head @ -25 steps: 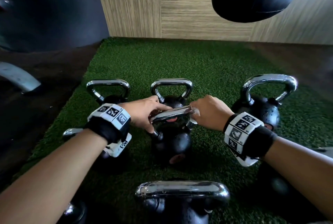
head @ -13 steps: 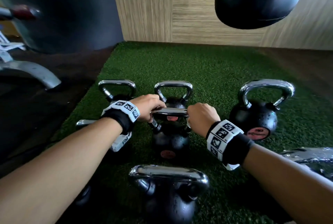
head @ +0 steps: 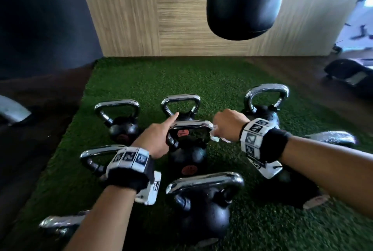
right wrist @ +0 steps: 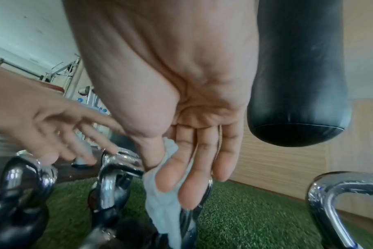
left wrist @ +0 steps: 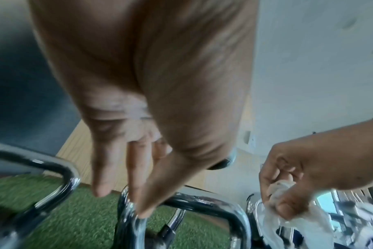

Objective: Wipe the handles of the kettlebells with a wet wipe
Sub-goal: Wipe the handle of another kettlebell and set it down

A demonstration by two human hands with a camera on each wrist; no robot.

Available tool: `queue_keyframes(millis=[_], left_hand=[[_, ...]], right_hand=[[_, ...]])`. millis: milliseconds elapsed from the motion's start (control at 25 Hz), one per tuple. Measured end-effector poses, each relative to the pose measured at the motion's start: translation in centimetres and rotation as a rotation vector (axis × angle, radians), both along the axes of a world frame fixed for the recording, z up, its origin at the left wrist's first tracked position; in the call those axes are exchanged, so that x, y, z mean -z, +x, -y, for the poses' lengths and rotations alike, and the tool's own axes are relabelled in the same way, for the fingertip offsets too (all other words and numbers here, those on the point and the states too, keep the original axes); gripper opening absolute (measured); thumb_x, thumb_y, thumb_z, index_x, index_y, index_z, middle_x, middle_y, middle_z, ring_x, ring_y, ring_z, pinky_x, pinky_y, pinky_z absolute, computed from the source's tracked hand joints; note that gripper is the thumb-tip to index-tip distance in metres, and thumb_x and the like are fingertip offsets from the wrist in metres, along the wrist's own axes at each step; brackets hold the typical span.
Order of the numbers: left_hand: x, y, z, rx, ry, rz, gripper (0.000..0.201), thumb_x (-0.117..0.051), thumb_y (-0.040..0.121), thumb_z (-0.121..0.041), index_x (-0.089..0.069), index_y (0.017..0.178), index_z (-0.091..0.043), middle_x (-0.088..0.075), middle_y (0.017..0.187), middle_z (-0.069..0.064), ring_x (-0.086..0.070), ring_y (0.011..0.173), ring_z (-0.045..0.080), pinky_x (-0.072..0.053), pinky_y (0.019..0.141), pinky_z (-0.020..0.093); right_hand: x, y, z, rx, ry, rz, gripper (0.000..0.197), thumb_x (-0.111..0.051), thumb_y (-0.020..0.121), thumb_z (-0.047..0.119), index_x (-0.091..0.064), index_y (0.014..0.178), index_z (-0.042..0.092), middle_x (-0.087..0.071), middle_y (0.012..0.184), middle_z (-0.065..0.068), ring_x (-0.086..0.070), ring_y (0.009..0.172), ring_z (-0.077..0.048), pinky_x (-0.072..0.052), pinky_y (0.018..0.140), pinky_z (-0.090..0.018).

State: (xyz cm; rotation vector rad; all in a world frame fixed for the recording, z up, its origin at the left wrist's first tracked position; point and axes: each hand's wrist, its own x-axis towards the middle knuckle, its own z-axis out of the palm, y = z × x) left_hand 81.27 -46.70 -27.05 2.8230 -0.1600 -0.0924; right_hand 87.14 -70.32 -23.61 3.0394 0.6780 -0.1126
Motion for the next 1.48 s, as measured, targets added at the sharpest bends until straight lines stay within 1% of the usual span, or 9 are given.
queue_keyframes(millis=[160,280,480,600,760,960,1160,1280,1480], left_hand=[[3.7,-5.1,-1.9,0.008,-0.189,-0.201,0.112,-0.054,0.069,0.005,-0.015,0.152,-0.058,-0.057,0.145,-0.001,-0.067,0.111,0.019,-0.054,0.082,0.025],[8.4,-7.4,-2.8,0.076,-0.298,-0.451,0.126,-0.082,0.063,0.001,-0.015,0.152,-0.057,-0.046,0.154,-0.005,-0.062,0.117,0.011,-0.054,0.088,0.022],[13.2,-11.1,0.1,-0.036,-0.569,-0.475,0.087,-0.095,0.049,-0.05,-0.052,0.125,-0.048,-0.06,0.109,-0.029,-0.058,0.117,0.005,-0.039,0.079,0.007],[13.8,-11.9,2.4,-0.158,-0.604,-0.471,0.114,-0.085,0.039,-0.075,-0.045,0.138,-0.036,-0.056,0.138,-0.01,-0.052,0.131,0.016,-0.042,0.101,0.023],[14.0,-11.5,4.3,-0.264,-0.559,-0.425,0.116,-0.067,0.026,-0.097,-0.049,0.125,-0.04,-0.056,0.131,-0.011,-0.057,0.123,0.018,-0.041,0.089,0.025],[14.2,-11.8,4.8,-0.426,-0.641,-0.378,0.123,-0.07,0.016,-0.096,-0.056,0.123,-0.036,-0.056,0.114,-0.012,-0.056,0.101,0.014,-0.042,0.086,0.024],[13.8,-12.4,5.3,-0.375,-0.672,-0.343,0.126,-0.076,0.026,-0.093,-0.05,0.139,-0.042,-0.054,0.142,-0.01,-0.053,0.13,0.016,-0.04,0.113,0.032],[13.7,-12.7,5.5,-0.322,-0.662,-0.352,0.122,-0.072,0.031,-0.095,-0.041,0.143,-0.054,-0.047,0.15,-0.011,-0.045,0.139,0.016,-0.036,0.117,0.034],[13.9,-12.6,5.5,-0.332,-0.69,-0.371,0.124,-0.077,0.034,-0.09,-0.042,0.146,-0.049,-0.05,0.146,-0.013,-0.047,0.138,0.013,-0.035,0.117,0.032]], right_hand=[[-2.1,-3.8,0.5,-0.102,0.184,-0.15,0.011,-0.071,0.09,0.033,-0.075,0.091,0.022,-0.072,0.071,0.007,-0.068,0.063,-0.009,-0.057,0.072,-0.028],[-2.5,-6.7,-0.1,-0.074,0.343,-0.142,0.005,-0.074,0.089,0.028,-0.074,0.092,0.024,-0.074,0.071,0.012,-0.068,0.057,0.001,-0.052,0.058,-0.014],[-4.3,-10.7,-0.2,-0.079,0.27,-0.085,0.007,-0.073,0.087,0.033,-0.072,0.093,0.03,-0.073,0.089,0.009,-0.063,0.074,0.003,-0.045,0.072,-0.019],[-4.8,-11.9,-0.2,-0.185,0.14,-0.238,0.01,-0.069,0.091,0.034,-0.069,0.099,0.029,-0.07,0.095,0.015,-0.061,0.083,0.006,-0.045,0.077,-0.015],[-2.6,-12.5,1.1,-0.35,0.114,-0.172,0.015,-0.073,0.087,0.031,-0.068,0.099,0.022,-0.067,0.09,0.015,-0.054,0.081,0.003,-0.036,0.071,-0.004],[-1.2,-12.8,2.5,-0.466,0.115,-0.139,0.024,-0.068,0.091,0.045,-0.064,0.096,0.022,-0.062,0.089,0.013,-0.056,0.082,-0.006,-0.041,0.072,-0.024],[0.5,-14.1,4.5,-0.397,0.3,-0.062,0.021,-0.068,0.091,0.029,-0.061,0.11,0.023,-0.069,0.098,0.007,-0.059,0.075,-0.005,-0.049,0.073,-0.03],[1.0,-14.2,4.9,-0.363,0.346,-0.039,0.019,-0.067,0.09,0.026,-0.065,0.108,0.02,-0.067,0.105,0.001,-0.063,0.095,-0.018,-0.052,0.086,-0.036],[1.4,-14.2,3.6,-0.269,0.519,-0.007,0.027,-0.068,0.085,0.014,-0.072,0.111,0.018,-0.06,0.106,-0.001,-0.062,0.099,-0.021,-0.052,0.089,-0.038]])
